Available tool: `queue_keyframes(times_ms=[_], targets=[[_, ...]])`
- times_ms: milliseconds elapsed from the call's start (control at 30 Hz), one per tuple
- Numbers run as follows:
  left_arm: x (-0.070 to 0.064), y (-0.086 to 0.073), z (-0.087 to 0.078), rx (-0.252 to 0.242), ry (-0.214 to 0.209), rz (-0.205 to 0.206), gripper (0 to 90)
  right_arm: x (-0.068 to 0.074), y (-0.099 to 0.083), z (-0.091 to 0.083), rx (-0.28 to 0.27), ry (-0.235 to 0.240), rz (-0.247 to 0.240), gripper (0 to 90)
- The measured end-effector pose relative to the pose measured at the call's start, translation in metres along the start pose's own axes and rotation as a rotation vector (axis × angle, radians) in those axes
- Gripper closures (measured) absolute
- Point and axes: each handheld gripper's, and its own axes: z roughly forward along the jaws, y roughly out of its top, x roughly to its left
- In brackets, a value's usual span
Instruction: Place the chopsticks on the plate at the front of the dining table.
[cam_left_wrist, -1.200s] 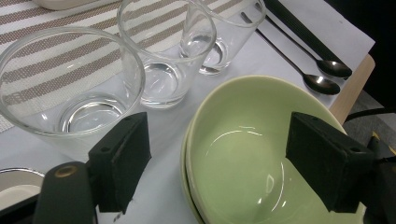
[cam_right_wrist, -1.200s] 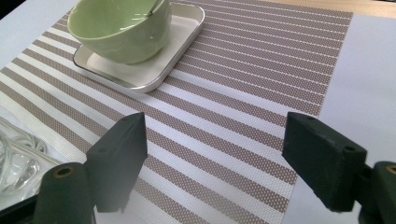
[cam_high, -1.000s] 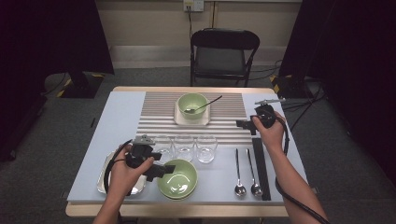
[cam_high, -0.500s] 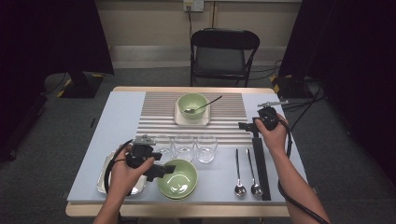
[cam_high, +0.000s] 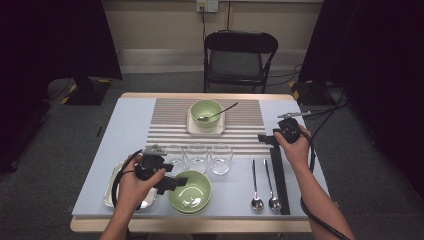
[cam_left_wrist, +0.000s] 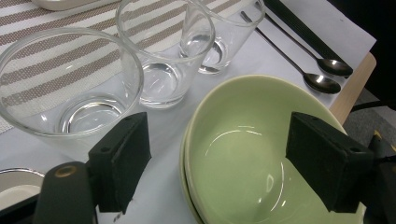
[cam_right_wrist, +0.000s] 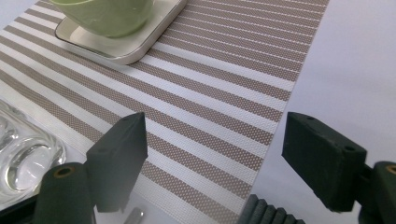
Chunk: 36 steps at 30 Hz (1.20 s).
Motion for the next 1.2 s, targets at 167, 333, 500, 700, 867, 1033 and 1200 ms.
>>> queue_keyframes(times_ms=[167,333,500,700,867,1033,1200], targets=[[0.0,0.0,0.001,-0.001,-0.003,-0.005,21.6,-0.003,-0.003,-0.002,0.001,-0.005,0.004,21.5],[0.0,0.0,0.002,0.006,-0.003,0.0,21.7,-0.006,-0.006,-0.003,0.005,-0.008,0.007,21.5],[0.0,0.0,0.003,0.008,-0.004,0.0,21.7,-0.008,-0.009,-0.004,0.006,-0.015,0.011,21.5],[0.0,0.0,0.003,0.007,-0.004,0.0,21.6,-0.01,-0.011,-0.006,0.003,-0.016,0.012,21.5],[0.0,0.0,0.003,0.009,-0.005,0.0,21.6,-0.011,-0.013,-0.007,0.007,-0.02,0.005,21.5],[0.0,0.0,0.003,0.009,-0.008,-0.001,21.7,-0.013,-0.015,-0.008,0.01,-0.019,0.008,21.5],[0.0,0.0,0.002,0.006,-0.002,0.001,21.7,-0.015,-0.018,-0.01,0.014,-0.032,0.002,21.7]])
